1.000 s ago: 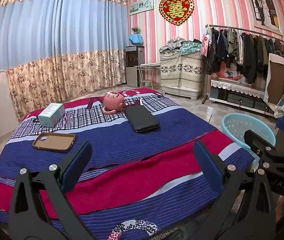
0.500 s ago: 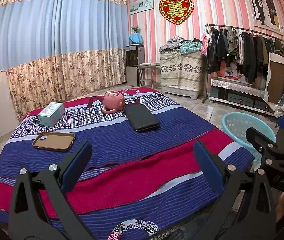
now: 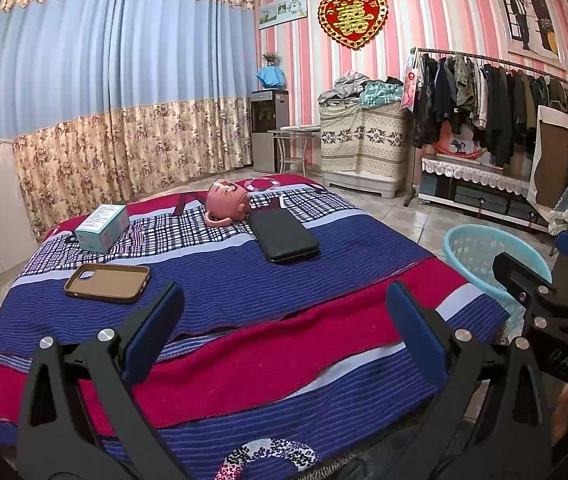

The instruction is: Collect trash

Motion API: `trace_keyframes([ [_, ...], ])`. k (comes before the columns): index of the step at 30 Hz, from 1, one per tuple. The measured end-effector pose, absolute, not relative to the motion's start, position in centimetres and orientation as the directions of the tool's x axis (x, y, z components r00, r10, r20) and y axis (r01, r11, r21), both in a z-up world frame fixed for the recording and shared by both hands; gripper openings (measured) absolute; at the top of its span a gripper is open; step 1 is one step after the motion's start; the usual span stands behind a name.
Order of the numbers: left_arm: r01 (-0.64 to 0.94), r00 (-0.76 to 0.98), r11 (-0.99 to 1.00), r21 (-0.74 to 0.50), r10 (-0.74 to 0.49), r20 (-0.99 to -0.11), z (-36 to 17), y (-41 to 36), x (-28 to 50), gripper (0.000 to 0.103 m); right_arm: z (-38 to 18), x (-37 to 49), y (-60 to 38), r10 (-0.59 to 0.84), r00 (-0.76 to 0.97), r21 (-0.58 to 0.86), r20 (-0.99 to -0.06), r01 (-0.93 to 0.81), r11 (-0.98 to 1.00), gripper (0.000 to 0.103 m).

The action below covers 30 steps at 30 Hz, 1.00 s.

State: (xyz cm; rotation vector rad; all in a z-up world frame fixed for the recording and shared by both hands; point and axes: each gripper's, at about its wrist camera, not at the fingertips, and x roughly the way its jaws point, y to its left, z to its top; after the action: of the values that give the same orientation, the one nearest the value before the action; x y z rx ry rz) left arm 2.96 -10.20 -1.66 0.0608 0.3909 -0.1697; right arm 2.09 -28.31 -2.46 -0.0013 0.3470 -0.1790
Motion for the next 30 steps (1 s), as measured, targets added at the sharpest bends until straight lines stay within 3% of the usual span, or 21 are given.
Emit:
trace_keyframes([
  [30,0.177,0.91,0.984,0.027,-0.153,-0.386,-1.35,-10.24,3.1,0.098,-1.78,2.37,-28.79,-0.173,0.927,-0.032,-0.333,0.172,0.985,0.098],
])
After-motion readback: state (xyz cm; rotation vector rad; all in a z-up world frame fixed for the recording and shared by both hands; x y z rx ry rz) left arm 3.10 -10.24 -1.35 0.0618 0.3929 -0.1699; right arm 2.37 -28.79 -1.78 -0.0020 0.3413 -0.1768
